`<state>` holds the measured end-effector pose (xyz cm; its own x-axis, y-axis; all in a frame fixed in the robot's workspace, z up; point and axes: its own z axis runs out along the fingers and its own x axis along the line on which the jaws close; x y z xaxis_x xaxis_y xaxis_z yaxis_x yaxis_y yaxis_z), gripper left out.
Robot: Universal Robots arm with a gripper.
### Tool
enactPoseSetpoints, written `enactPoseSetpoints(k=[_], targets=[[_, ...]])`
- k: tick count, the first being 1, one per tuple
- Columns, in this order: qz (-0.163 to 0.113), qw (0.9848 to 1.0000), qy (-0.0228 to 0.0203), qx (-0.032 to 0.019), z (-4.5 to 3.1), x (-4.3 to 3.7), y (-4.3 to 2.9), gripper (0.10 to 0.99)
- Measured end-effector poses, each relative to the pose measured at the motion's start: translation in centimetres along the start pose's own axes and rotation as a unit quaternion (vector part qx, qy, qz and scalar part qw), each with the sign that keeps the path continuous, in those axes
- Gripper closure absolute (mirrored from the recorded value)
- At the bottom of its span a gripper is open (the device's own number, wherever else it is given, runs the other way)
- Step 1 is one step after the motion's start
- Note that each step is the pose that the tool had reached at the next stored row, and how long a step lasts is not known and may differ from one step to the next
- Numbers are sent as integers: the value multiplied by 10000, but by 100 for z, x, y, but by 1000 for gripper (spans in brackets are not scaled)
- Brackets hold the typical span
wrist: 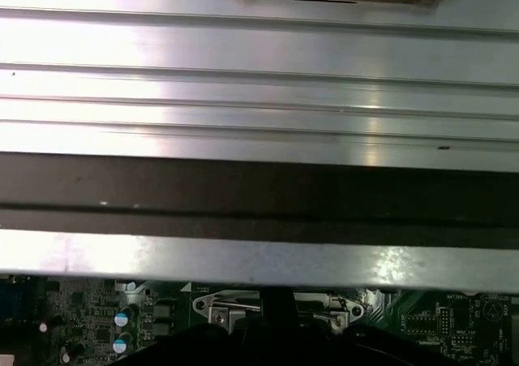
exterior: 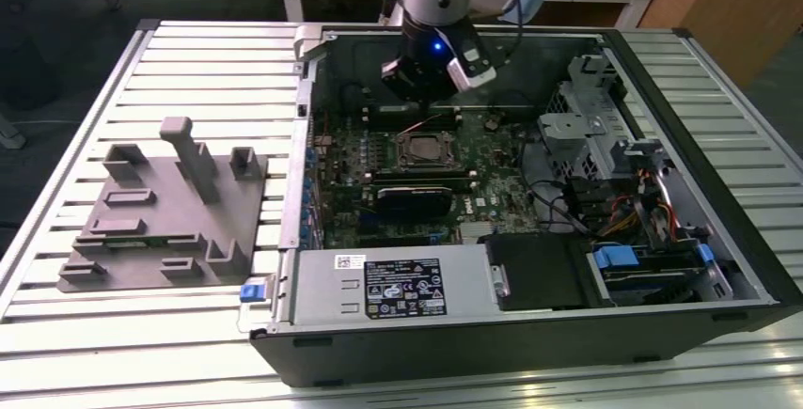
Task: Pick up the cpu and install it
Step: 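Install the first cpu locking lever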
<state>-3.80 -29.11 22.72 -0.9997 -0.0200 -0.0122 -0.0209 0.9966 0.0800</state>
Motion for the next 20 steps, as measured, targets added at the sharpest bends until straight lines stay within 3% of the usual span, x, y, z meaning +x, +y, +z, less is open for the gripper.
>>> enactPoseSetpoints(k=[20], targets=[[0, 10000, 0, 1, 96, -112, 37, 980]])
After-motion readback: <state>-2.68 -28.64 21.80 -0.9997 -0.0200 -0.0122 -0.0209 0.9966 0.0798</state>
